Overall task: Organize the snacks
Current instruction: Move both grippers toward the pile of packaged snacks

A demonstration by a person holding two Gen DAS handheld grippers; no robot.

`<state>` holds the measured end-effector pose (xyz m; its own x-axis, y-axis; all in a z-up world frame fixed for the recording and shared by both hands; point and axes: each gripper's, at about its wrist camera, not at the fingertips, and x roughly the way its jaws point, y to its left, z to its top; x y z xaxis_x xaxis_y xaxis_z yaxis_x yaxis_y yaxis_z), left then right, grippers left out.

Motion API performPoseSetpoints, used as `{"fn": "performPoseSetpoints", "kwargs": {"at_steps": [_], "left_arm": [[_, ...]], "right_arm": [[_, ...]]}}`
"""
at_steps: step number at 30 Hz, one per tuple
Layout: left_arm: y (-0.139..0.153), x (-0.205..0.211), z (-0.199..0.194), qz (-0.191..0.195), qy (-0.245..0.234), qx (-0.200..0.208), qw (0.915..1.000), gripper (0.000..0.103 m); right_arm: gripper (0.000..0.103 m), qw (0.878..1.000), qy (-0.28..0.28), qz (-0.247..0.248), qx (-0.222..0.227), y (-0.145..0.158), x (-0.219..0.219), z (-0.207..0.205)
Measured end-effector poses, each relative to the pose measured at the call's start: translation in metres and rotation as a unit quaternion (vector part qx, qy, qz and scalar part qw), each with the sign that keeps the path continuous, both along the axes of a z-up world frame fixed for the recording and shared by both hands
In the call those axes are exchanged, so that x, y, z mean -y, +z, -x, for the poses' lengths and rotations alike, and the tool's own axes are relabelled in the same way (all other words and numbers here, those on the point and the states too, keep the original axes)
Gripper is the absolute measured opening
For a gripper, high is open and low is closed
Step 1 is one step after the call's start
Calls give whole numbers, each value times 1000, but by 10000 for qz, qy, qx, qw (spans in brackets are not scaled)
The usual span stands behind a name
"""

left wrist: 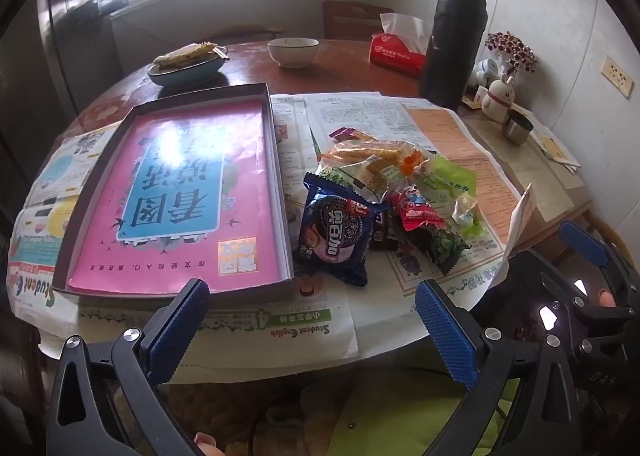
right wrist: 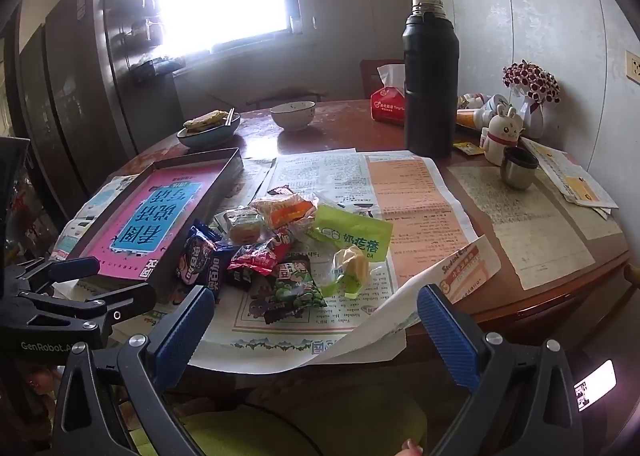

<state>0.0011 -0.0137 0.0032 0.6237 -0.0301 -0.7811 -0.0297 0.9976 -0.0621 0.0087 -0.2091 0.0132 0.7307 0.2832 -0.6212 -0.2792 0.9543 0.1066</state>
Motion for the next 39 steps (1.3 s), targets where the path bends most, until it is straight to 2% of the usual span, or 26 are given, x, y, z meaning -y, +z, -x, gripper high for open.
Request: {"fn": "performPoseSetpoints", "kwargs": {"at_steps": [26,39], "left_arm": [[-4,6,-8,17,-141,-79,9999,102],[-1,6,-25,230,-296,-70,9993,102]], "right_arm": [[102,9999,60,-98,-90,-6,1,-6],[102,9998,18,-69,-170,-13,6,-20]]}}
